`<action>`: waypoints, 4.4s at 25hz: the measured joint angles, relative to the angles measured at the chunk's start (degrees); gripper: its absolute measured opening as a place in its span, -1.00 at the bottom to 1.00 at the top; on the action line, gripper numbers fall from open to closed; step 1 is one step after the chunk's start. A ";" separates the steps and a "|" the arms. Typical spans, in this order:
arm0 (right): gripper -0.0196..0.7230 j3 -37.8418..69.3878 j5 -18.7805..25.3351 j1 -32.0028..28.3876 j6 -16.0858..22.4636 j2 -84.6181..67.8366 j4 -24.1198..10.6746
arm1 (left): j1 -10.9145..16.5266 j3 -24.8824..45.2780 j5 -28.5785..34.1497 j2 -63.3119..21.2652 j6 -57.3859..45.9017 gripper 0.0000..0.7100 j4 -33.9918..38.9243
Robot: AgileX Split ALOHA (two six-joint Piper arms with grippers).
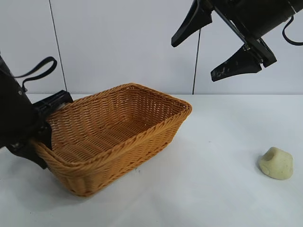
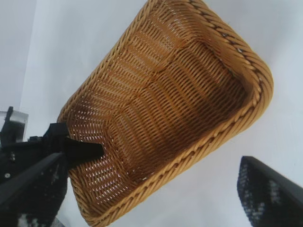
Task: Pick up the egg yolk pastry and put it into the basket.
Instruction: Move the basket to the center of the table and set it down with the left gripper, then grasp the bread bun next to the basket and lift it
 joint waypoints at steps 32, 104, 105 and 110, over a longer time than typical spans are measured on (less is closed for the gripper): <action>0.92 0.00 1.23 0.00 0.06 0.00 -0.37 | 3.13 -26.70 18.04 20.69 42.27 -0.77 -2.87; 0.92 0.00 1.47 0.00 0.18 0.00 -0.77 | 16.82 -14.54 35.95 -20.64 43.28 0.91 17.66; 0.92 0.00 1.47 0.00 0.18 0.00 -0.77 | 16.82 -11.83 36.01 -23.84 43.28 0.91 17.66; 0.92 0.00 1.47 0.00 0.18 0.00 -0.77 | 16.82 1.05 36.28 -37.92 43.33 0.91 17.66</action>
